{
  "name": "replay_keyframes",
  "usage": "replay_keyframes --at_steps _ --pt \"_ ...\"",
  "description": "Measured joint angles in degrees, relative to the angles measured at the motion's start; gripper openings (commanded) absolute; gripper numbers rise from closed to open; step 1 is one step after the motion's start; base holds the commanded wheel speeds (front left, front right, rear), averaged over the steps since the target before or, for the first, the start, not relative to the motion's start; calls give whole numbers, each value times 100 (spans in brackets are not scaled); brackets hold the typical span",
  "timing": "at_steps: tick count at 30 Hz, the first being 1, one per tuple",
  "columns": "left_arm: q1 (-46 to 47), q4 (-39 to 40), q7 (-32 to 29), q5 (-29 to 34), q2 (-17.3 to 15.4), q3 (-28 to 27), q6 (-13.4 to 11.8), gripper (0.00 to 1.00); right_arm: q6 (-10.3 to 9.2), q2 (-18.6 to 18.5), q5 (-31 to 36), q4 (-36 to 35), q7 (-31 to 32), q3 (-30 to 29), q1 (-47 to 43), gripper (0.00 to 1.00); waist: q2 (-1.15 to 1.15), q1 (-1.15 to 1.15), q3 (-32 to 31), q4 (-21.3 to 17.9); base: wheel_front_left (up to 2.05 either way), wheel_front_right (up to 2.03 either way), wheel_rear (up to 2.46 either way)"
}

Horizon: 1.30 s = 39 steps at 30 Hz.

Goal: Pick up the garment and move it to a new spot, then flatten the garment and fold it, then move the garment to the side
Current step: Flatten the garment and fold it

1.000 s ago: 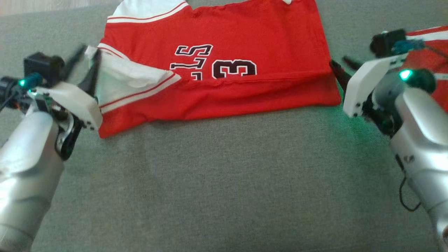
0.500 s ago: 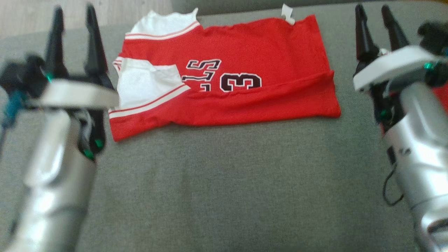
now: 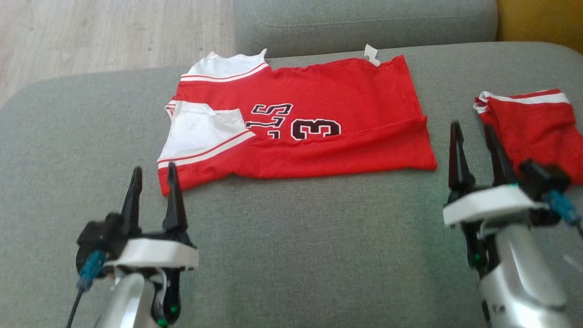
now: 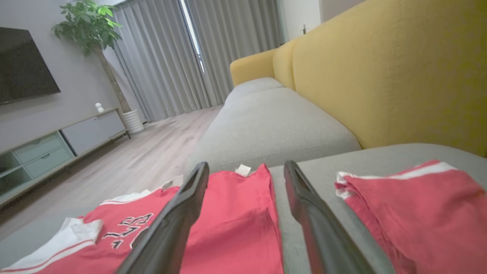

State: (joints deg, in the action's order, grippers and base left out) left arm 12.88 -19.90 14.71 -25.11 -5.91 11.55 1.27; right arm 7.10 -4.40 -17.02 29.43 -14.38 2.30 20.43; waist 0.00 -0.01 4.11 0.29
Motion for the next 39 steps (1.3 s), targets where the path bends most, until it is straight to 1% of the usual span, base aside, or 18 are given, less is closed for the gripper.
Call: replay_keyframes --at_steps 4,8,10,16,18,19,20,21,27,33,39 --pt "-148 -187 0 99 36 -223 -29 100 1 74 209 -180 0 -123 -424 100 0 0 -16 -35 0 0 0" --pt "-82 -603 -13 153 34 -235 -32 100 1 94 238 -288 0 -38 -462 100 0 1 47 -100 0 0 0" --pt "22 -864 -136 155 20 -255 -138 100 0 102 157 -315 0 58 -447 100 0 1 101 -150 0 0 0" --pt "623 -1538 -626 182 -57 -257 -330 100 0 108 -36 -299 0 175 -437 100 0 2 319 -296 0 0 0" --pt "832 -1798 -804 215 -114 -260 -434 100 0 108 -73 -300 0 202 -407 100 0 2 399 -347 0 0 0" --pt "1009 -2063 -1005 287 -198 -258 -558 100 0 109 -74 -302 0 245 -338 100 0 2 484 -402 0 0 0" --pt "1079 -2176 -1076 303 -231 -260 -624 100 1 109 -81 -310 0 264 -307 100 0 2 523 -430 0 0 0" --pt "1147 -2285 -1143 303 -259 -261 -651 100 0 109 -107 -314 0 283 -282 100 0 2 559 -457 0 0 0" --pt "1477 -2773 -1365 301 -318 -254 -660 100 0 111 -297 -346 0 474 -234 100 0 2 744 -586 0 0 0" --pt "1685 -3007 -1369 299 -358 -256 -656 100 0 111 -374 -416 0 538 -235 100 0 2 825 -628 0 0 0" --pt "1920 -3319 -1477 237 -415 -255 -565 100 0 111 -468 -470 0 584 -233 100 0 1 895 -651 0 0 0"
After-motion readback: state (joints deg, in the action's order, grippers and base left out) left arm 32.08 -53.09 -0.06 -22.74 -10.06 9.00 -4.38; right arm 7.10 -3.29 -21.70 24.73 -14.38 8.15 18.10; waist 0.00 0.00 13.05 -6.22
